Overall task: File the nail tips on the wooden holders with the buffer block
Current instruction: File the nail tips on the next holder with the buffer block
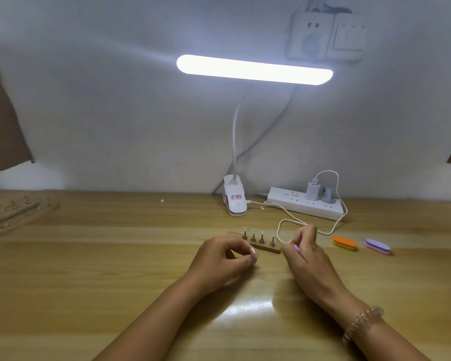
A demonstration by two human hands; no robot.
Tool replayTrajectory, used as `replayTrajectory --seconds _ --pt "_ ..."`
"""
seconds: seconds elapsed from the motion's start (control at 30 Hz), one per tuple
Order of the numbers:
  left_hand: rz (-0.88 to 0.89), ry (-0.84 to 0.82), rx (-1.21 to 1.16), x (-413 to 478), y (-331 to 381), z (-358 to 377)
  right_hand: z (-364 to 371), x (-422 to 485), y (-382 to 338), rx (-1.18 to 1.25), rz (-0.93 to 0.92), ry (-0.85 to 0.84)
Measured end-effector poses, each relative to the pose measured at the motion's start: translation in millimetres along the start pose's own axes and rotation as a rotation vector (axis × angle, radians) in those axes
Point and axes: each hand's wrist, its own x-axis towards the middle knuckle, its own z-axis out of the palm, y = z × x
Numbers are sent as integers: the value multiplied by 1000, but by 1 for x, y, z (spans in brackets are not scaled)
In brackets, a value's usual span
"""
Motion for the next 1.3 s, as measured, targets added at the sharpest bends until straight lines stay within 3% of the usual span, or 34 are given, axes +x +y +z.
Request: replayTrajectory --seconds 0.17,0.33,0.53,0.73,1.03,1.3 --pt "10 -72 65 -1 -1 2 9 -6 -11 83 -55 -52" --pt "20 -37 110 0 -2 3 11 -8 -10 159 -75 -146" --pt "91 -44 301 -2 -2 5 16 -11 -15 130 -112 -101" --pt "25 -49 184 0 -2 3 14 -12 -12 103 -93 -146" --pt "29 -30 165 0 -3 2 16 -20 -11 -99 -264 -144" --pt "15 -35 201 2 -5 1 12 -20 -12 -41 -313 -140"
